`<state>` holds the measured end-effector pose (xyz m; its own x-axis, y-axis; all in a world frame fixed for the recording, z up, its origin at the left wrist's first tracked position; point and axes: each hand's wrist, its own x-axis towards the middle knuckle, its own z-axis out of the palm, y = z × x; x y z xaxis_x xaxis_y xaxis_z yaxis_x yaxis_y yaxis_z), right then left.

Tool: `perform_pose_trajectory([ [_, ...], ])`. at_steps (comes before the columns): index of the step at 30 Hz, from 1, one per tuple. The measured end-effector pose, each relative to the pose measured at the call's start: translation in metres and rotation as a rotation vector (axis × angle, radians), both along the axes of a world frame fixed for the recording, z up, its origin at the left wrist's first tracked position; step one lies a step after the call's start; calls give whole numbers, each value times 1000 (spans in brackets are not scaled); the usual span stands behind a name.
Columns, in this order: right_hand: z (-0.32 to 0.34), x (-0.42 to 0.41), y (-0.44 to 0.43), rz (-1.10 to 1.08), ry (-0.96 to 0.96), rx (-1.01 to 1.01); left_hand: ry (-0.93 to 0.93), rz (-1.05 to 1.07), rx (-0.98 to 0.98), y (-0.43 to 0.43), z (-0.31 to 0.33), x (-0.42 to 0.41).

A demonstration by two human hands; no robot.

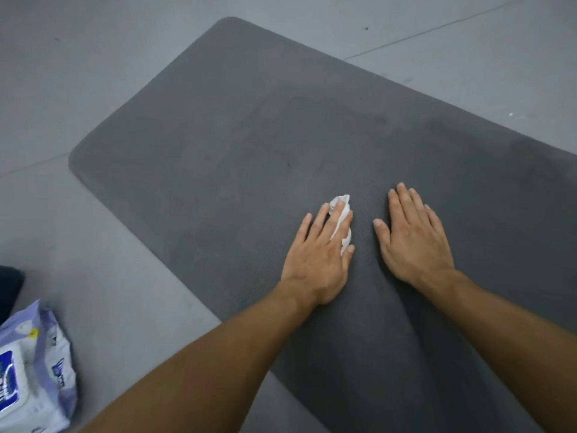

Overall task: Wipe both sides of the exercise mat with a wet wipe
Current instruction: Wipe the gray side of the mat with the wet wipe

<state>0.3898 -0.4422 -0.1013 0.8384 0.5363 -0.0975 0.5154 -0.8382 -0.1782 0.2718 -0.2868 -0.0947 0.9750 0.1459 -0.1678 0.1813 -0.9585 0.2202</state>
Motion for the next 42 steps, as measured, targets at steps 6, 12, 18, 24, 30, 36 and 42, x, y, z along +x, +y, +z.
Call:
perform_pose_trajectory([
  [6,-1,13,-18,59,-18,-36,14,-44,30,-4,-8,11],
  [12,0,23,-21,60,-18,-35,23,21,20,28,-2,34],
  [18,2,56,-28,-125,13,4,32,238,8,65,0,68],
  [24,-3,84,-37,-190,-30,7,17,270,26,74,-1,82],
  [30,-5,83,-37,-216,-74,20,-17,118,3,50,-5,126],
  [36,-7,86,-35,-239,-68,9,-19,-22,15,49,-6,176],
  [42,-7,87,-33,-246,-45,-10,-2,-263,-13,36,-6,227],
])
